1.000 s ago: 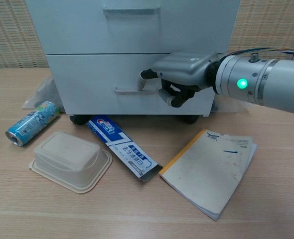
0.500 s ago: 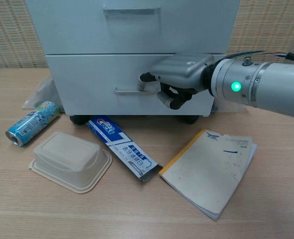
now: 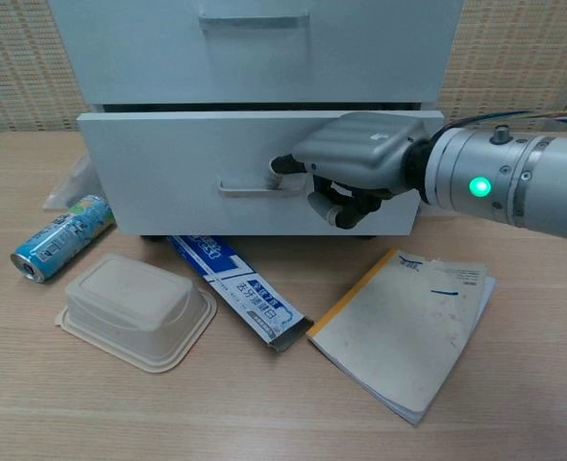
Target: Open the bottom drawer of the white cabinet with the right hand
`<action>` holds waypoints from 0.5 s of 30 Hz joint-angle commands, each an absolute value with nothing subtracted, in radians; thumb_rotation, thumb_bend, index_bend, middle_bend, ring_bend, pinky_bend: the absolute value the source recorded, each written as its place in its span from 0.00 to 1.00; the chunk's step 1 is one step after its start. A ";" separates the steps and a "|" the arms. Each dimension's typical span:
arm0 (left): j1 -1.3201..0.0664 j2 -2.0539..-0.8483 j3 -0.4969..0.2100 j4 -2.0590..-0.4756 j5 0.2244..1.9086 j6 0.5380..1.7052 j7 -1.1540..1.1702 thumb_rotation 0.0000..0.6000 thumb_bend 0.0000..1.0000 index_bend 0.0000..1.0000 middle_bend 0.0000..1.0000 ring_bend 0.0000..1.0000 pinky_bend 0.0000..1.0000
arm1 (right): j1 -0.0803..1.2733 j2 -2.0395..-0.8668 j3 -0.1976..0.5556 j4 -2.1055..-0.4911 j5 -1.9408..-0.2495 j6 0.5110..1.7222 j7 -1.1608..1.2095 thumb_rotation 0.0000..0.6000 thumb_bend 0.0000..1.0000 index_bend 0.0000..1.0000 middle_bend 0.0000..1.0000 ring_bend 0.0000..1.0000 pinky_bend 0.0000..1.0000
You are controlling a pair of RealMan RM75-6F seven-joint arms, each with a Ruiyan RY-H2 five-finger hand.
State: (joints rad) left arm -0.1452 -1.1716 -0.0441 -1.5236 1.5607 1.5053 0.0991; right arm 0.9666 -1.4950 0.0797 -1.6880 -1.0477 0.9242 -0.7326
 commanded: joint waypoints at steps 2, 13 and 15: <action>-0.145 -1.171 -0.044 -1.525 1.561 1.505 0.101 1.00 0.33 0.07 0.10 0.09 0.19 | 0.950 -1.476 0.055 -1.723 -1.077 0.945 -0.741 1.00 0.65 0.19 0.82 0.83 0.82; -0.147 -1.170 -0.043 -1.532 1.562 1.504 0.109 1.00 0.33 0.07 0.10 0.09 0.19 | 0.899 -1.425 -0.015 -1.822 -1.187 0.989 -0.758 1.00 0.65 0.19 0.82 0.83 0.82; -0.146 -1.169 -0.043 -1.535 1.562 1.504 0.111 1.00 0.33 0.07 0.10 0.09 0.19 | 0.890 -1.419 -0.027 -1.835 -1.201 0.994 -0.765 1.00 0.65 0.19 0.82 0.83 0.82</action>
